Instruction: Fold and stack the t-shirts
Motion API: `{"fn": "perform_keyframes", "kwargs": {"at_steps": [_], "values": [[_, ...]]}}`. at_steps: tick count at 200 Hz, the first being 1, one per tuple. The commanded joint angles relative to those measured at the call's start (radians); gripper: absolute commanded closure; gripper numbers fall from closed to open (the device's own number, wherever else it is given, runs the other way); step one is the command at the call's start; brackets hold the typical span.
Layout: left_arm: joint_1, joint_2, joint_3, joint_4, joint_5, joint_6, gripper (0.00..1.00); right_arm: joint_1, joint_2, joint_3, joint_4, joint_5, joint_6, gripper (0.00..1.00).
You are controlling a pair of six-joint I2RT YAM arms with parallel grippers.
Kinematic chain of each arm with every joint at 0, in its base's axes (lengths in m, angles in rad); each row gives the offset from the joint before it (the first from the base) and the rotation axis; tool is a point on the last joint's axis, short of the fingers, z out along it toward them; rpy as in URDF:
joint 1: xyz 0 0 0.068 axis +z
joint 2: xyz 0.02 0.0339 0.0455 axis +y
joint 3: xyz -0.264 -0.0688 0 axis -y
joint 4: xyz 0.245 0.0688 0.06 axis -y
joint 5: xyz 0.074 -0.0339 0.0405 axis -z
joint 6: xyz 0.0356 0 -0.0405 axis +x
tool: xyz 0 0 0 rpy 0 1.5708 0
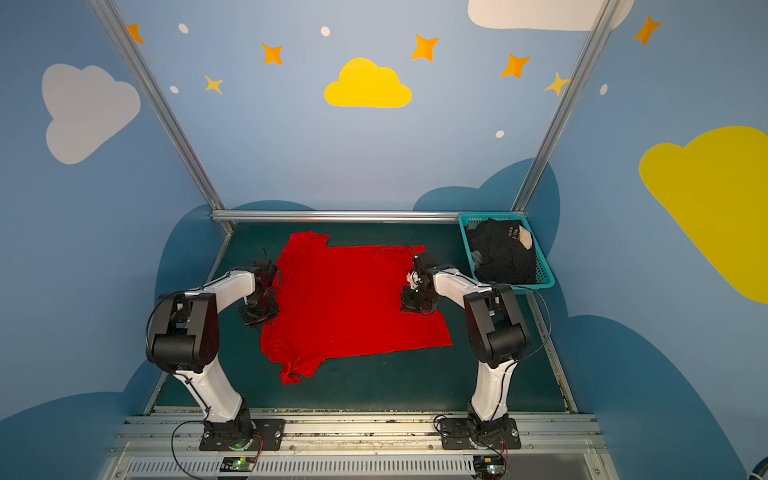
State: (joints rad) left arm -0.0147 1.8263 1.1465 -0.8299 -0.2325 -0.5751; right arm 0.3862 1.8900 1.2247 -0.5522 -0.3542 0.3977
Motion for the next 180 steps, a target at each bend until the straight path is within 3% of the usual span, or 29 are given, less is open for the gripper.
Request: {"fn": "perform_keyframes", "kwargs": {"at_steps": [1, 52, 91, 136, 152, 180], "values": [[0.008, 0.022, 0.039, -0.059, -0.069, 0.017, 0.6, 0.002, -0.009, -0.011, -0.01, 0.012, 0.005, 0.82], [-0.006, 0.054, 0.232, -0.083, -0.048, 0.097, 0.57, 0.011, -0.037, 0.039, -0.046, -0.004, -0.044, 0.79], [-0.091, -0.115, 0.271, -0.147, -0.081, 0.093, 0.56, 0.165, -0.176, 0.087, -0.083, -0.069, -0.079, 0.78], [-0.186, -0.399, 0.055, -0.134, 0.052, 0.031, 0.64, 0.47, -0.141, 0.122, -0.065, -0.203, -0.052, 0.78], [-0.189, -0.481, -0.071, -0.075, 0.13, -0.003, 0.68, 0.563, -0.078, 0.144, -0.053, -0.213, -0.05, 0.78], [-0.188, -0.569, -0.245, 0.018, 0.171, -0.051, 0.69, 0.659, 0.05, 0.214, -0.084, -0.194, -0.052, 0.73]]}}
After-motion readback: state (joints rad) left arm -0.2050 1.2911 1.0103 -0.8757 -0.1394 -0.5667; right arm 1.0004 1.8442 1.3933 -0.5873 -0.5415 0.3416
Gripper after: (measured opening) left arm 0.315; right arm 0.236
